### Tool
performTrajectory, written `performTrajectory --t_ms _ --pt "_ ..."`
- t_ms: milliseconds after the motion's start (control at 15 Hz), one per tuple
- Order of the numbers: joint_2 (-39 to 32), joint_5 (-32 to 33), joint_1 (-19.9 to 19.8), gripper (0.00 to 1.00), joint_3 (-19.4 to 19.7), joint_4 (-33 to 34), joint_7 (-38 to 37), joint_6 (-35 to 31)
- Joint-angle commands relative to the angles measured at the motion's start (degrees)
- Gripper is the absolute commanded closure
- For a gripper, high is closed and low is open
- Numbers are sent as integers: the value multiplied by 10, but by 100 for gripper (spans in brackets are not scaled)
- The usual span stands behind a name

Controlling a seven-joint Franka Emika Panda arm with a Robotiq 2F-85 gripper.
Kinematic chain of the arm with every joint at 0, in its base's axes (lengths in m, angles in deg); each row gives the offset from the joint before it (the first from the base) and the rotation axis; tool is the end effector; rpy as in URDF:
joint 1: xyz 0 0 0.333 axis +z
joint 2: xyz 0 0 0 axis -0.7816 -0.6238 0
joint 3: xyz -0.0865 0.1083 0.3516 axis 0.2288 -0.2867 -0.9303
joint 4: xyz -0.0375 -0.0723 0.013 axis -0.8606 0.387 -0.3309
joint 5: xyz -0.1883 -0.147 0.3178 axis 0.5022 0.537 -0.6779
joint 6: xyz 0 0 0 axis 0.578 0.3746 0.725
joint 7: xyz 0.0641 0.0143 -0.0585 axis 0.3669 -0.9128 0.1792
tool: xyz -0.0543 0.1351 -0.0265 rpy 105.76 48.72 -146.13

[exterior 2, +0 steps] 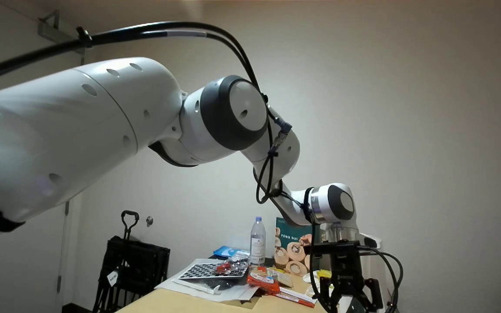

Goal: Move the sachet forward

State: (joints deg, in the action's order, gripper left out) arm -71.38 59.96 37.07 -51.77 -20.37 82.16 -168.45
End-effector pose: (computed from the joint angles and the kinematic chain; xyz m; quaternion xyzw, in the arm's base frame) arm 0.6737 -0.3180 0.2092 0.9489 -0.2297 -0.1883 0.1062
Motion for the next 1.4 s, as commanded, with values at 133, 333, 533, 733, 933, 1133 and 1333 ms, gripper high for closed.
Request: performTrajectory --t_ms 133,333,533,733,933,1133,1333 --pt "-20 -6 -19 54 -8 37 28 12" --pt "-21 -9 -22 73 -8 44 24 18" --pt "-6 -16 -24 93 -9 40 14 31" --pt "18 -26 -24 100 -11 24 10 31" --pt "35 -45 -21 100 -8 9 8 26" --pt "43 -59 -18 100 -6 6 3 36" --pt "79 -46 9 100 -1 -27 -4 29"
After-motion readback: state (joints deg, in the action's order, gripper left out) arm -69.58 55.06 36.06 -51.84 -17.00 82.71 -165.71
